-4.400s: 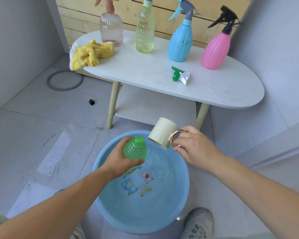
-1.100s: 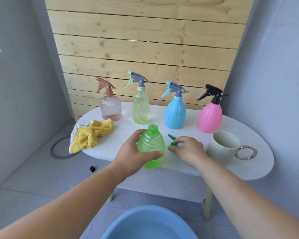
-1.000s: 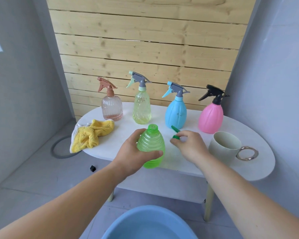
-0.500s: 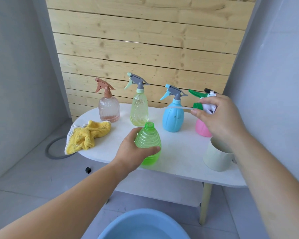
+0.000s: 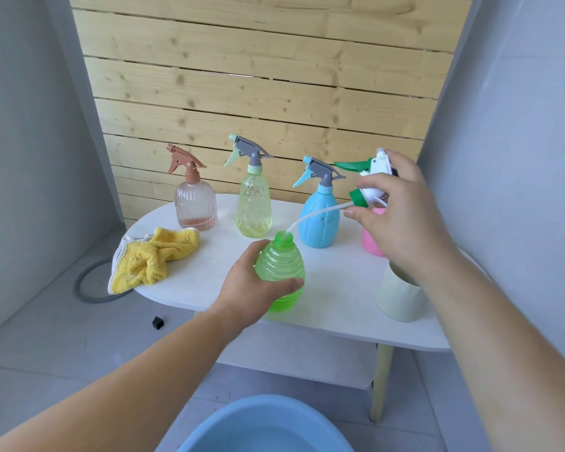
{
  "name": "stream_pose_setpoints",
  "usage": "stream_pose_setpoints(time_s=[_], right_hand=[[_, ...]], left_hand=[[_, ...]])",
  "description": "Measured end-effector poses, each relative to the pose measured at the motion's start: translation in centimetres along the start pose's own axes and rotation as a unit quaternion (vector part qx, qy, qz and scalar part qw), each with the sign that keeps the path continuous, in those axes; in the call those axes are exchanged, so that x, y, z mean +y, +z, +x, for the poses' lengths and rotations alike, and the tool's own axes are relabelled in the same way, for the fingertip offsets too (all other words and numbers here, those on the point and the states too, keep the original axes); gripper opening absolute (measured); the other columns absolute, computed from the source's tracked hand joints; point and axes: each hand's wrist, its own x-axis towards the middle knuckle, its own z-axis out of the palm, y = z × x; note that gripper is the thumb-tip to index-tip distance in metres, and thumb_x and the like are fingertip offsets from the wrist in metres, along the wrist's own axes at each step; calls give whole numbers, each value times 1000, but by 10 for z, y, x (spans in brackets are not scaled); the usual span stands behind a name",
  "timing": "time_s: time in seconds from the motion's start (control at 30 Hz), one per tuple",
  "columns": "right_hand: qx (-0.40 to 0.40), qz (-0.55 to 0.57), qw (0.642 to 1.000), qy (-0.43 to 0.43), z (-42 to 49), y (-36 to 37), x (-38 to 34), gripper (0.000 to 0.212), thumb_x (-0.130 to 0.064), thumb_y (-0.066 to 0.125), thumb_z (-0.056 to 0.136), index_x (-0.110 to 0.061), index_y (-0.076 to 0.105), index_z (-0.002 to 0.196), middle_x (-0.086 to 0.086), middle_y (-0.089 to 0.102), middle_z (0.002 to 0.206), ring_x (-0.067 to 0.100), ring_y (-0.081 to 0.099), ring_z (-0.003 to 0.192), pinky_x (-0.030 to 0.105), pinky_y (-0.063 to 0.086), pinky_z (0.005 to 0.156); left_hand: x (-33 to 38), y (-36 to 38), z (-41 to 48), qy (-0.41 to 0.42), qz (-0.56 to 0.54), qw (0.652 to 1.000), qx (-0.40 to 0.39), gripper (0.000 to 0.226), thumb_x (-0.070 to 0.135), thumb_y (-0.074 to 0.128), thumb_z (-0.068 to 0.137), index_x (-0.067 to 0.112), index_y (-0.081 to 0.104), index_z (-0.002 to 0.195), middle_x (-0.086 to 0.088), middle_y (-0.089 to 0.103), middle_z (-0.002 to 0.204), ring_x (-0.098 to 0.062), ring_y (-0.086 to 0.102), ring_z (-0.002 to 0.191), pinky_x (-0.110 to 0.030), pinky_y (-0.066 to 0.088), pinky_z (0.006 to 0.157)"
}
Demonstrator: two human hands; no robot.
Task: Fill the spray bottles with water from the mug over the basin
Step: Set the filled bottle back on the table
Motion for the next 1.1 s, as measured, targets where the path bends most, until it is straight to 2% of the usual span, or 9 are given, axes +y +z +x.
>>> stream_pose_setpoints(time_s=[0.23, 0.37, 0.43, 0.53, 0.67, 0.8, 0.87, 1.0, 1.1], right_hand=[[-60, 32, 995, -70, -3, 22, -18, 38, -8, 77, 81, -13, 68, 118, -4, 27, 160, 11, 29, 145, 38, 41, 110], [-96, 13, 992, -85, -6, 35, -26, 31, -8, 71, 87, -12, 66, 117, -4, 20, 163, 9, 21, 148, 1, 17, 106], [-109, 8, 990, -94, -9, 42, -26, 30, -6, 68, 89, -11, 66, 118, -6, 18, 163, 10, 20, 148, -6, 12, 97], [-111, 1, 988, -107, -12, 52, -22, 29, -6, 65, 91, -8, 64, 120, -23, 15, 155, 10, 19, 149, 5, 22, 99], [-113, 27, 987, -115, -15, 64, -15, 26, -2, 59, 93, -7, 63, 118, -27, 15, 150, -4, 20, 142, -7, 18, 93], [-134, 59, 986, -85, -15, 72, -12, 42, 6, 55, 91, -14, 59, 127, -22, 24, 155, -12, 23, 137, -8, 19, 91], [-144, 85, 984, -60, -11, 72, -12, 56, 8, 55, 90, -21, 49, 137, -17, 31, 156, -10, 32, 132, -4, 25, 94], [-190, 130, 973, 8, -4, 68, -7, 77, 0, 55, 92, -39, 22, 150, -19, 45, 142, 1, 49, 122, 6, 37, 93], [-216, 119, 969, 4, 2, 65, -7, 71, 1, 53, 93, -41, 31, 146, -19, 46, 138, 4, 52, 119, 8, 42, 93]], left_hand=[[-1, 8, 1, 13, -5, 1000, -2, 84, 37, 95, 65, 37, 52, 137, 12, 65, 120, -10, 62, 112, -28, 53, 90], [0, 13, 4, 20, -10, 1000, -5, 78, 33, 93, 68, 37, 51, 134, 15, 64, 118, -6, 61, 110, -21, 50, 83], [0, 16, 6, 25, -10, 1000, -4, 80, 34, 93, 69, 37, 50, 137, 14, 64, 119, -7, 61, 111, -24, 50, 86], [0, 19, 11, 31, -10, 999, -6, 76, 32, 93, 69, 37, 53, 134, 13, 67, 116, -7, 64, 108, -25, 52, 85], [2, 20, 16, 43, -3, 999, -18, 63, 27, 91, 72, 37, 58, 124, 15, 71, 107, 6, 66, 92, -12, 49, 71], [4, 22, 20, 52, -1, 998, -25, 59, 26, 91, 73, 36, 59, 122, 15, 72, 105, 8, 65, 88, -7, 48, 68], [4, 22, 22, 54, 4, 998, -28, 61, 27, 91, 73, 35, 59, 124, 15, 72, 105, 8, 65, 90, -12, 49, 72], [3, 17, 24, 49, 13, 997, -57, 61, 26, 89, 76, 44, 48, 117, 24, 62, 100, 16, 58, 84, -1, 44, 64], [3, 10, 26, 50, 31, 995, -75, 66, 20, 90, 75, 43, 50, 122, 17, 66, 108, 2, 63, 99, -8, 51, 75]])
